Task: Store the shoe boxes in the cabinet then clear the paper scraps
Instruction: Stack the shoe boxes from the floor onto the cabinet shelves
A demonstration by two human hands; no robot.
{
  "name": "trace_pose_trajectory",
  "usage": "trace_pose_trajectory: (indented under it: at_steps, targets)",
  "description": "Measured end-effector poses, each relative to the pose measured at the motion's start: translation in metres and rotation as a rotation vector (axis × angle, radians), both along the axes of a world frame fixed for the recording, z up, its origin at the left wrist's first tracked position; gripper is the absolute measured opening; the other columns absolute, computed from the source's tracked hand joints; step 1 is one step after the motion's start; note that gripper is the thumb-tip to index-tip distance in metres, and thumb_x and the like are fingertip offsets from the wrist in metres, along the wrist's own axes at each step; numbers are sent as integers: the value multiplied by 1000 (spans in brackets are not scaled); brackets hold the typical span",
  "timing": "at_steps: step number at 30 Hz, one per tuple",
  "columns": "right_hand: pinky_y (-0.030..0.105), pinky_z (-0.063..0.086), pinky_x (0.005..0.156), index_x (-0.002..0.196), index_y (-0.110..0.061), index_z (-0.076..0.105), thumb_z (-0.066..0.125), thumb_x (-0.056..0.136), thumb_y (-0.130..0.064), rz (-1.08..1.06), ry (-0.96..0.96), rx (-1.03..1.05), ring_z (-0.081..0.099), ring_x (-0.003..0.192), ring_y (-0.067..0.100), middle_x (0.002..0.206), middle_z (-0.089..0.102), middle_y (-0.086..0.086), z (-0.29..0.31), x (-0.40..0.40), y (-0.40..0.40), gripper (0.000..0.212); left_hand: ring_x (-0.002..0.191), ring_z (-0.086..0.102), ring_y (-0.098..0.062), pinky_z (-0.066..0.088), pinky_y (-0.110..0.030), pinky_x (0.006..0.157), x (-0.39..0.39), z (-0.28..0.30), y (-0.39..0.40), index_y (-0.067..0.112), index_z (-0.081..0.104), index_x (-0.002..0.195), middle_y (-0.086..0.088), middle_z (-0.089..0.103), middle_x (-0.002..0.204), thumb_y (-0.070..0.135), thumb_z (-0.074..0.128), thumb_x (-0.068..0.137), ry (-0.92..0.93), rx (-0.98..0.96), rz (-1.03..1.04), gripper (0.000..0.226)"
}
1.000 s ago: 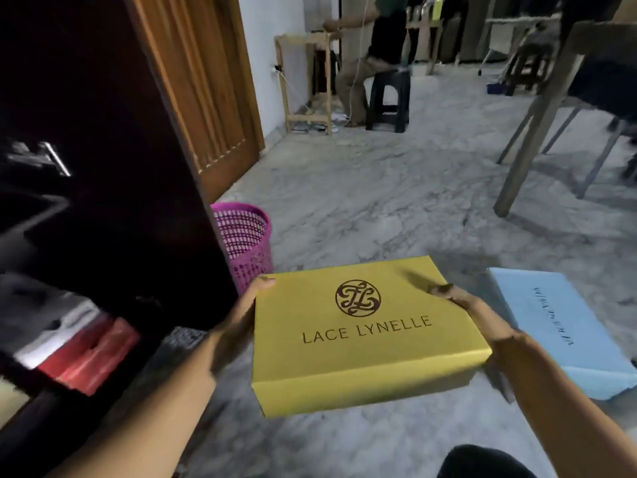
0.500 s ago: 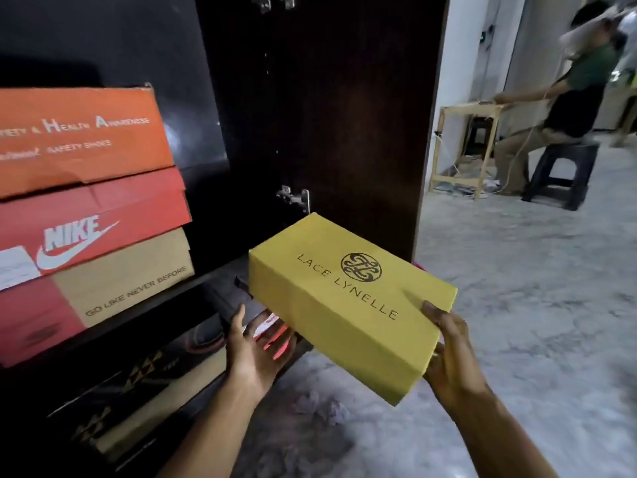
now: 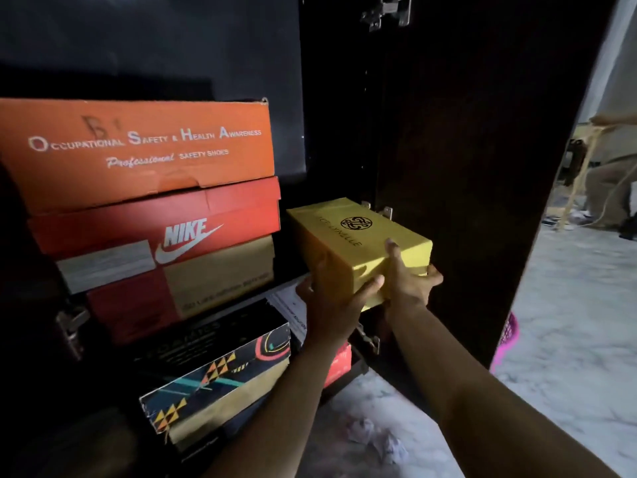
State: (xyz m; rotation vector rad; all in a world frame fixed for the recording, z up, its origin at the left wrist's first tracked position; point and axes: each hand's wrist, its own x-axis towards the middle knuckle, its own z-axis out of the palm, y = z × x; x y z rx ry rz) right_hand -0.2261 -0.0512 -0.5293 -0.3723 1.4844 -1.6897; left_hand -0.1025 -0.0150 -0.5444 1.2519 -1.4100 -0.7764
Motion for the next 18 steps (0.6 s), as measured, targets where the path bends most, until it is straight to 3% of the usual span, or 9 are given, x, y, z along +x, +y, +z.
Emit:
trace_pose_trajectory:
  at_steps: [3, 6, 8, 10, 12, 15, 18]
  targets:
    - [56, 53, 100, 144, -40, 20, 81, 50, -78, 72, 42, 64, 58, 117, 41, 133, 52, 17, 3, 6, -36, 118, 133, 40, -18, 38, -31, 107, 15, 2, -15, 30, 52, 147, -9, 34, 152, 51, 82, 67, -224, -288, 190, 88]
    - [59, 50, 101, 149, -29, 21, 65, 35, -99, 198, 200, 183, 52, 124, 42, 144, 42, 15, 1, 9, -67, 140, 134, 51, -27, 39, -36, 112, 25, 3, -44, 23, 71, 121, -10, 52, 145, 17, 80, 75, -406, -517, 304, 48]
    - [55, 46, 106, 155, -28, 20, 62, 62, -90, 218, 370, 205, 46, 130, 45, 151, 29, 20, 9, 17, -68, 119, 123, 61, -28, 43, -40, 111, 26, 1, -66, 17, 74, 105, -6, 69, 121, 10, 75, 80, -480, -627, 296, 26]
    - [51, 43, 109, 156, -32, 23, 61, 87, -68, 160, 581, 132, 43, 133, 46, 149, 26, 21, 14, 21, -71, 87, 113, 64, -27, 49, -43, 101, 27, -2, -80, 16, 72, 106, -4, 70, 110, 16, 69, 88, -528, -605, 267, 18]
    - [50, 44, 109, 154, -36, 30, 57, 94, -59, 166, 782, 0, 48, 129, 44, 148, 29, 19, 15, 22, -77, 69, 112, 62, -25, 51, -40, 94, 29, -4, -90, 18, 70, 111, -3, 67, 112, 20, 66, 93, -548, -548, 270, 19]
    - [46, 47, 109, 151, -38, 43, 53, 97, -60, 364, 972, -67, 55, 128, 38, 159, 22, 16, 6, 22, -89, 59, 115, 60, -27, 51, -41, 89, 32, 0, -103, 20, 69, 114, -3, 66, 115, 20, 68, 95, -575, -505, 304, 19]
    - [43, 43, 113, 158, -43, 29, 48, 99, -61, 504, 1059, -46, 45, 141, 36, 168, 10, 12, 2, 24, -98, 65, 125, 51, -25, 49, -39, 87, 35, 12, -111, 23, 65, 118, 0, 64, 120, 17, 63, 96, -655, -404, 323, 23]
